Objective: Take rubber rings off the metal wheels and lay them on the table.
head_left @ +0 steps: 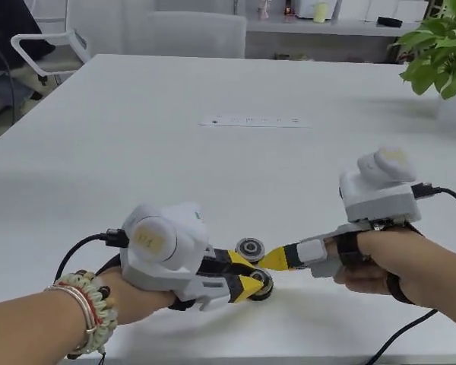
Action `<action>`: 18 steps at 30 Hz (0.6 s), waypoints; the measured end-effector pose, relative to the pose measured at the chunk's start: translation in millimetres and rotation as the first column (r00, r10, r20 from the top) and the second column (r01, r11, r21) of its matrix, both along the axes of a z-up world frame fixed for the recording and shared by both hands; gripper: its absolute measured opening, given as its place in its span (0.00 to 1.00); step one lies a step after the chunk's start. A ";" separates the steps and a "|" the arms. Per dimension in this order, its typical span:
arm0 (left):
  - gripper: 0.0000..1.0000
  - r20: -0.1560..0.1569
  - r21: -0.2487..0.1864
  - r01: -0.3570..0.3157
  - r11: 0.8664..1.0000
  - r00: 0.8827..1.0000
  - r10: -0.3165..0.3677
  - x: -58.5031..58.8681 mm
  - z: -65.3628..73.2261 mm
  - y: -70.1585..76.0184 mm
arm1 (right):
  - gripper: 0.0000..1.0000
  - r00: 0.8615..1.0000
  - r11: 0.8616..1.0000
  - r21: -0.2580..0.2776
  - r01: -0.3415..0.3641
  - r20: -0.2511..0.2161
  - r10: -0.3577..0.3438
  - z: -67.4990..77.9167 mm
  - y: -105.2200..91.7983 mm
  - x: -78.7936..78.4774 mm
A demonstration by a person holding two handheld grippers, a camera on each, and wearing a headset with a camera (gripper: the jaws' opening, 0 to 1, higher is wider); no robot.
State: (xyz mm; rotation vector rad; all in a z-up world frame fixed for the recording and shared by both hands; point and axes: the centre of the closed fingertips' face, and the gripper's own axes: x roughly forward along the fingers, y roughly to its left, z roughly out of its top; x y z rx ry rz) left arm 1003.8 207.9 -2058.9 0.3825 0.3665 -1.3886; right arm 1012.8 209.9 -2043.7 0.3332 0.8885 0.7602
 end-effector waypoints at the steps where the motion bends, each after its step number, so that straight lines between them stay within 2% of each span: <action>1: 0.08 -0.001 0.001 0.000 1.000 1.000 0.000 0.1 -0.1 0.0 | 0.00 0.998 0.998 -0.068 -0.013 0.057 0.016 -2.0 -3.5 4.1; 2: 0.08 -0.001 0.000 -0.001 1.000 1.000 0.001 0.2 -0.2 0.1 | 0.00 0.997 0.994 -0.105 -0.016 0.077 0.024 -4.7 -6.3 5.4; 5: 0.08 -0.002 -0.002 -0.006 1.000 1.000 0.006 0.2 -0.1 0.1 | 0.00 0.996 0.985 -0.170 -0.040 0.074 0.054 -14.9 -16.4 4.6; 9: 0.08 -0.002 -0.002 -0.008 1.000 1.000 0.008 0.3 -0.1 0.3 | 0.00 0.985 0.952 -0.276 -0.136 0.062 0.159 -34.0 -28.2 -8.1; 11: 0.08 -0.004 -0.003 -0.007 1.000 1.000 0.007 0.5 -0.1 0.3 | 0.00 0.982 0.955 -0.245 -0.170 0.044 0.186 -36.0 -25.4 -14.0; 13: 0.08 -0.005 -0.003 -0.004 1.000 1.000 0.004 0.4 0.0 0.6 | 0.00 0.972 0.953 -0.226 -0.200 0.079 0.223 -30.9 -19.5 -13.0; 15: 0.08 -0.006 -0.003 -0.002 1.000 1.000 0.002 0.4 -0.1 0.5 | 0.00 0.958 0.941 -0.247 -0.230 0.111 0.264 -28.3 -16.5 -13.1; 17: 0.08 -0.006 -0.003 -0.002 1.000 1.000 0.002 0.7 0.0 0.5 | 0.05 0.942 0.925 -0.280 -0.258 0.141 0.305 -29.5 -14.1 -12.8; 18: 0.08 -0.006 -0.002 -0.002 1.000 1.000 0.002 0.7 0.0 0.8 | 0.06 0.931 0.910 -0.297 -0.291 0.132 0.341 -32.0 -12.8 -18.2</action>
